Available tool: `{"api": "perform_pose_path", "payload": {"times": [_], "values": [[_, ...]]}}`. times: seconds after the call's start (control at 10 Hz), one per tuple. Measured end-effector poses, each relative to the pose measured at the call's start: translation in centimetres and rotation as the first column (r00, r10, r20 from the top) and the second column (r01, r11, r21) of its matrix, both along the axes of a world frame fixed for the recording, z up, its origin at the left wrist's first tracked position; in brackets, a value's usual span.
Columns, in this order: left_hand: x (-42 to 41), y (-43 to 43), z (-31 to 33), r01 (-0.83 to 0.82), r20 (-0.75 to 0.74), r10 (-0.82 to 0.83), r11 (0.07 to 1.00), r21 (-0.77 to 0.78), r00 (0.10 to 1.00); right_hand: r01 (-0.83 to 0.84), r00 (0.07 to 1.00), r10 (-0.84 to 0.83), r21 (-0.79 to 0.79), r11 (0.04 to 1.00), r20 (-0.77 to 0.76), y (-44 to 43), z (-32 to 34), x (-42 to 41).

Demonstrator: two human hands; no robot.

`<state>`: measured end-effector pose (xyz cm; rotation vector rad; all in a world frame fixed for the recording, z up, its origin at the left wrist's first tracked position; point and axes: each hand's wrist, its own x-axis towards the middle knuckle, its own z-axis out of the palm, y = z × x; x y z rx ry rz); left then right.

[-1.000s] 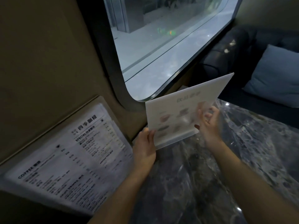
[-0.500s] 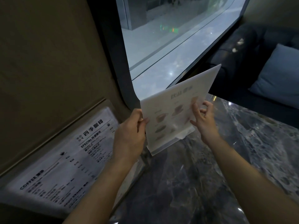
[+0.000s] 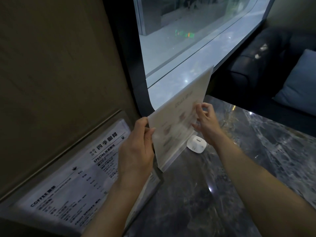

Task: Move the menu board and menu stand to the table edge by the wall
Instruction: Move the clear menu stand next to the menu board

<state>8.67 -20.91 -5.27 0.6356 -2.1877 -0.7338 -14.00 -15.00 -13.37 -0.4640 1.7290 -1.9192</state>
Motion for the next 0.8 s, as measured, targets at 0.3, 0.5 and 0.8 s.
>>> {"api": "perform_pose_path", "payload": {"times": [0.3,0.5,0.8], "values": [[-0.1,-0.6,0.0,-0.036,-0.014,0.036,0.999,-0.028,0.999,-0.070,0.985,0.074,-0.030,0.997,0.155,-1.5,-0.2,-0.4],[-0.4,-1.1,-0.2,-0.111,-0.024,0.112,0.993,0.031,0.993,-0.110,0.980,0.098,0.060,0.992,0.174,-1.2,-0.4,-1.0],[-0.2,-1.5,0.1,-0.130,-0.030,0.130,0.991,0.017,0.991,-0.090,0.995,0.079,0.188,0.978,0.063,-0.6,0.8,-0.9]]}}
